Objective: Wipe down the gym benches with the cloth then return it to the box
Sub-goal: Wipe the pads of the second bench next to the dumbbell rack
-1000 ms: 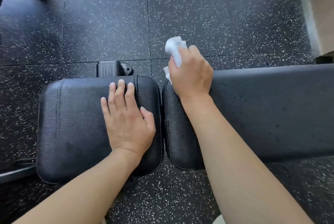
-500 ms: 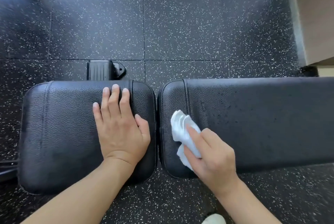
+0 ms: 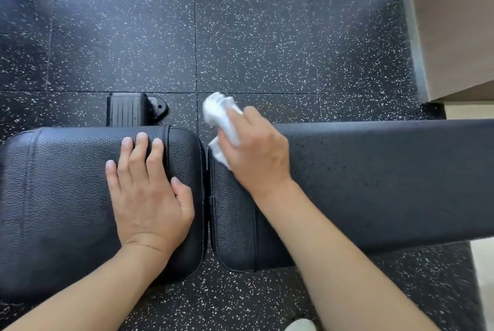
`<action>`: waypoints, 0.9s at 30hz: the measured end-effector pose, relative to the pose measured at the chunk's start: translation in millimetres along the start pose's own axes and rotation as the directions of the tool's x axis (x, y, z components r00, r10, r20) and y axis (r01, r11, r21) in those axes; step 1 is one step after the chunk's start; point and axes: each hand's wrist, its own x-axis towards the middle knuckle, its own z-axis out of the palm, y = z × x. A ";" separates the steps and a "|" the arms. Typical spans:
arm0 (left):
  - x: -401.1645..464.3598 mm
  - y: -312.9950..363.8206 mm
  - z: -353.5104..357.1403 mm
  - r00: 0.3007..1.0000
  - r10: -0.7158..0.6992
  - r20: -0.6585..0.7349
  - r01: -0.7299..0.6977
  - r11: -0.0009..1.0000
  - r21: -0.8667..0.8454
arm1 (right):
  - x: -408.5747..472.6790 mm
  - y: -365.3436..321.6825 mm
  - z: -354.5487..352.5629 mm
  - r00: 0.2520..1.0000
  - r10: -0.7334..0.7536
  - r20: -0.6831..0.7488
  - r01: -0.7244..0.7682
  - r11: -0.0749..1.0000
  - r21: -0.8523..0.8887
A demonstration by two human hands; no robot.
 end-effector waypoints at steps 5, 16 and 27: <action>-0.4 -0.2 -0.2 1.000 -0.001 0.014 0.001 1.000 -0.012 | -16.6 97.8 -32.9 0.941 0.328 -0.090 -0.336 0.936 -0.108; -0.3 -0.5 -1.0 1.000 -0.001 0.025 0.001 1.000 -0.005 | 19.1 -10.7 14.6 0.983 0.167 -0.075 -0.166 0.986 0.019; -0.3 -0.8 -1.6 1.000 0.000 0.023 0.000 1.000 -0.008 | -50.0 119.4 -39.9 0.892 0.408 -0.193 -0.430 0.899 -0.086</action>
